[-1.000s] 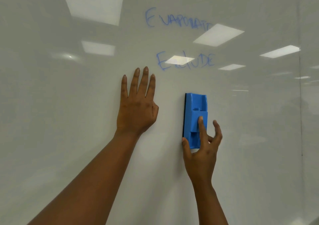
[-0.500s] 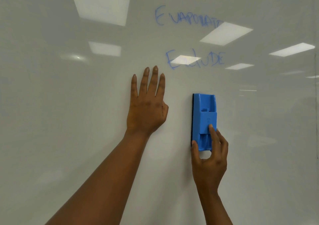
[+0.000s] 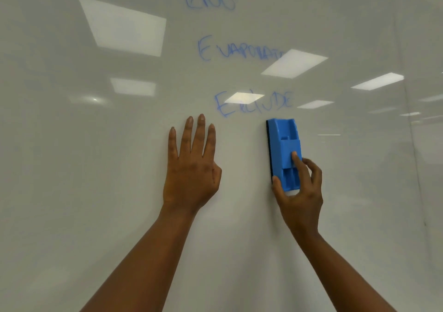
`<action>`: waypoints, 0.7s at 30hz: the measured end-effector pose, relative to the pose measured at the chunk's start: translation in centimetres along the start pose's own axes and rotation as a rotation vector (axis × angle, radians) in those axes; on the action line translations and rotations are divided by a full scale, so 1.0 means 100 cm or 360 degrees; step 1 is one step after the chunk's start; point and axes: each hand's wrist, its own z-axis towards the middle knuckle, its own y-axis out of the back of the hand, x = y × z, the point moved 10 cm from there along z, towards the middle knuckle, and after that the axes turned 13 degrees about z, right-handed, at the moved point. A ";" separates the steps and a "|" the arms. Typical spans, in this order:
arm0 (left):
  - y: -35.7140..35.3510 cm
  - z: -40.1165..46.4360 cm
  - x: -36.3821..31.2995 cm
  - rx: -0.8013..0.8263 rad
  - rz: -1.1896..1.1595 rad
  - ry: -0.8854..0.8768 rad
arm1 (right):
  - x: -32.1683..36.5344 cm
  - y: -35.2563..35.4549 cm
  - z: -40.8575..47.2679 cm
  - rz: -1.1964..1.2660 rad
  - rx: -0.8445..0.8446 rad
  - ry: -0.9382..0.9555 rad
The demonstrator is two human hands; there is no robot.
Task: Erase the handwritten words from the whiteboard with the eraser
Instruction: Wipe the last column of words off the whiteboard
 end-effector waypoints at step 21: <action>-0.002 -0.001 0.000 0.0000 -0.0037 0.0015 | 0.030 -0.036 0.066 0.0054 0.0136 0.0138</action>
